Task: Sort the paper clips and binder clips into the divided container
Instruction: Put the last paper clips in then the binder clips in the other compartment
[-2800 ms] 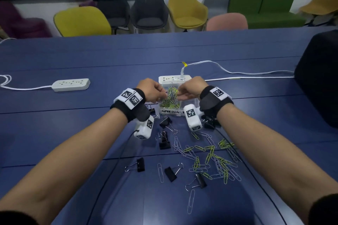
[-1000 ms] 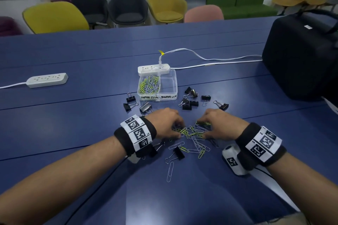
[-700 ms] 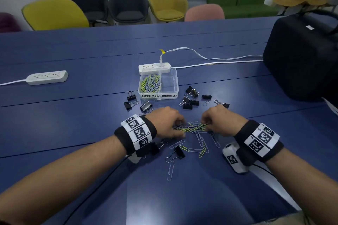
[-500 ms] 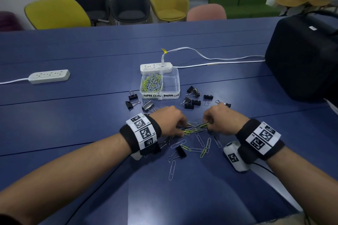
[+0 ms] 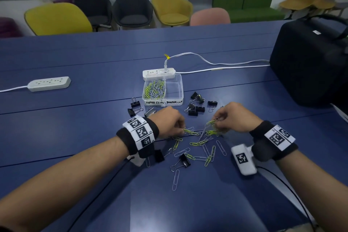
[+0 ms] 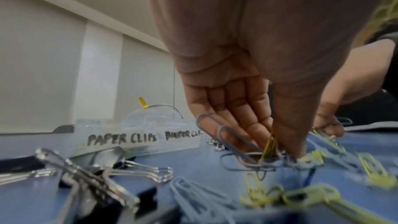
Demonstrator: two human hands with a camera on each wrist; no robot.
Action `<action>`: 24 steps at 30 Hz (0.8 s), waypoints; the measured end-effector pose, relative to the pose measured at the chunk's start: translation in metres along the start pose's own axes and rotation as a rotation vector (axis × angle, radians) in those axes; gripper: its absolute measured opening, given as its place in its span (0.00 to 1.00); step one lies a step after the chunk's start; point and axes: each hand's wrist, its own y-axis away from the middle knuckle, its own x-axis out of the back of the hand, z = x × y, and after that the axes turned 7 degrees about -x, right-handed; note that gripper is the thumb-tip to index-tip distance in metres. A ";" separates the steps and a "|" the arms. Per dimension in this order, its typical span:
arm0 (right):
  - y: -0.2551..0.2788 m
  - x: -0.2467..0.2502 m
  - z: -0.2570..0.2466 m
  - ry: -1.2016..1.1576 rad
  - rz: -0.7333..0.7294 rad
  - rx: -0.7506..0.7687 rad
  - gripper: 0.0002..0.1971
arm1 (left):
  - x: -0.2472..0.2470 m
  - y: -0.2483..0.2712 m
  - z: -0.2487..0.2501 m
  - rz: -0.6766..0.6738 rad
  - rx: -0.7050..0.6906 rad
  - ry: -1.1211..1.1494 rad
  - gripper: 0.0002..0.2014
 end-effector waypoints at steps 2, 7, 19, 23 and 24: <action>-0.005 0.005 -0.002 -0.159 -0.056 -0.055 0.05 | 0.008 0.002 -0.003 0.038 0.013 0.086 0.08; -0.020 0.008 -0.008 -0.385 -0.150 -0.110 0.04 | 0.048 0.003 -0.022 0.200 0.085 0.198 0.07; -0.063 0.023 -0.101 -0.600 -0.211 -0.020 0.04 | 0.093 -0.037 -0.109 0.395 0.577 0.266 0.12; -0.099 0.015 -0.132 -0.610 -0.179 -0.076 0.02 | 0.080 -0.051 -0.116 0.422 0.650 0.343 0.11; -0.108 0.011 -0.138 -0.613 -0.176 -0.105 0.02 | 0.078 -0.052 -0.115 0.425 0.653 0.337 0.11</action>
